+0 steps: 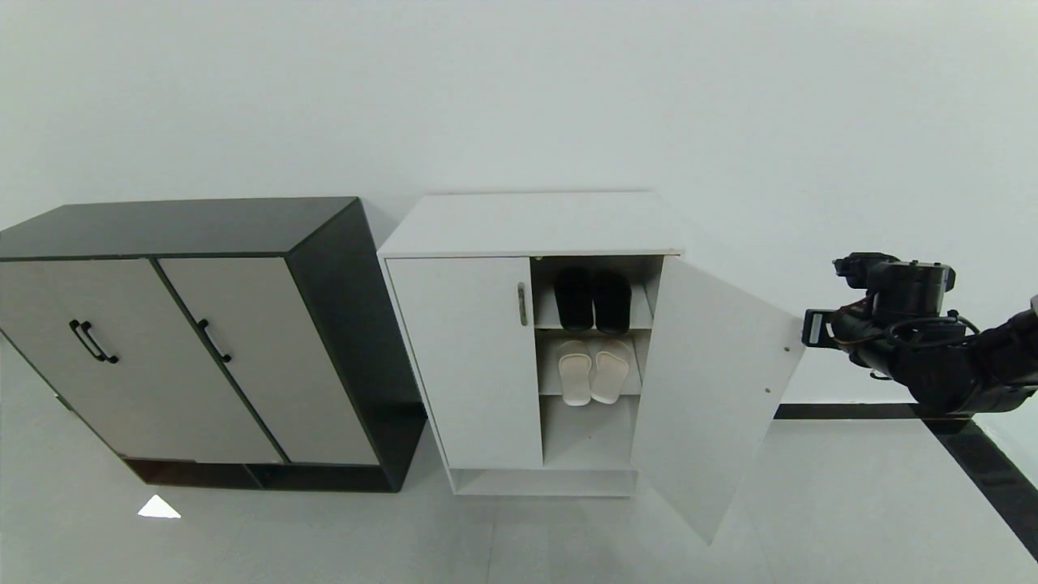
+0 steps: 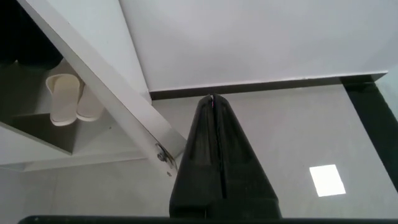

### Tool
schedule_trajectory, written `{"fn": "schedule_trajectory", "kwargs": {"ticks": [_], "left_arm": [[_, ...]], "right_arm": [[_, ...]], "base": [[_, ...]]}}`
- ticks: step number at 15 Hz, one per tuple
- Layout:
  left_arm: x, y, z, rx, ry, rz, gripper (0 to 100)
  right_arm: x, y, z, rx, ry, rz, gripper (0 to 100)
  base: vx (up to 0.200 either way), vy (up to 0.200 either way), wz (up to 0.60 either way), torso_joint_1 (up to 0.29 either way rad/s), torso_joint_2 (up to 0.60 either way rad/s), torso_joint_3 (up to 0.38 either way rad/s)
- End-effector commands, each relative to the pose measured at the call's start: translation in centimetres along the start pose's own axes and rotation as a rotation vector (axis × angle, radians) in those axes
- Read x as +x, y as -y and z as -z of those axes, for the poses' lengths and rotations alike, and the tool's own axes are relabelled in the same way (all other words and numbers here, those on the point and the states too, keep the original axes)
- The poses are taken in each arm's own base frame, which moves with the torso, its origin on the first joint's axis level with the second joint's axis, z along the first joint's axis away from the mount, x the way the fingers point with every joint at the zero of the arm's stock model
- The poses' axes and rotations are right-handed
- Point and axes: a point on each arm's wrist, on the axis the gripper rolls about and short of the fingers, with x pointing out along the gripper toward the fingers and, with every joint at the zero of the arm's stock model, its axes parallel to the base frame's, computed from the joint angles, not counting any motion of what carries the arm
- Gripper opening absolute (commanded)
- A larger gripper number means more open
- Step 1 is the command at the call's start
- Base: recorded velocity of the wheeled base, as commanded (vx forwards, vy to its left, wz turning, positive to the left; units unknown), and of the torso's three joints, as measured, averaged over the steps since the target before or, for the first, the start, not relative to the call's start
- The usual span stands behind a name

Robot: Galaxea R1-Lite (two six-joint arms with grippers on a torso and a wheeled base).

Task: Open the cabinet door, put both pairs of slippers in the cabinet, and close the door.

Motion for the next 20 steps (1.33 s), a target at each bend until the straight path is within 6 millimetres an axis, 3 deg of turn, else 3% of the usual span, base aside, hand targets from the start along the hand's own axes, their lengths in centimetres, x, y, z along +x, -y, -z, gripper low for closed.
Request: {"fn": "schedule_trajectory", "kwargs": {"ticks": [1, 3, 8, 9, 11, 16, 20], "left_arm": [[0.0, 0.0, 0.0, 0.0, -0.001, 0.0, 0], [0.0, 0.0, 0.0, 0.0, -0.001, 0.0, 0], [0.0, 0.0, 0.0, 0.0, -0.001, 0.0, 0], [0.0, 0.0, 0.0, 0.0, -0.001, 0.0, 0], [0.0, 0.0, 0.0, 0.0, 0.0, 0.0, 0], [0.0, 0.0, 0.0, 0.0, 0.0, 0.0, 0], [0.0, 0.0, 0.0, 0.001, -0.001, 0.001, 0]], "right_arm": [[-0.9, -0.9, -0.2, -0.004, 0.001, -0.025, 0], [-2.1, -2.4, 0.0, -0.018, -0.01, -0.068, 0], [-6.3, -7.9, 0.9, -0.014, -0.048, -0.231, 0], [-7.8, -10.0, 0.9, 0.017, -0.052, -0.294, 0], [-9.3, -11.6, 1.2, 0.026, -0.061, -0.351, 0], [-13.8, -13.0, 1.3, 0.039, -0.019, -0.528, 0], [-14.5, -13.1, 3.8, -0.038, 0.002, -0.619, 0]], "base": [[0.0, 0.0, 0.0, 0.0, 0.0, 0.0], [0.0, 0.0, 0.0, 0.0, 0.0, 0.0], [0.0, 0.0, 0.0, 0.0, 0.0, 0.0], [0.0, 0.0, 0.0, 0.0, 0.0, 0.0], [0.0, 0.0, 0.0, 0.0, 0.0, 0.0], [0.0, 0.0, 0.0, 0.0, 0.0, 0.0], [0.1, 0.0, 0.0, 0.0, 0.0, 0.001]]}}
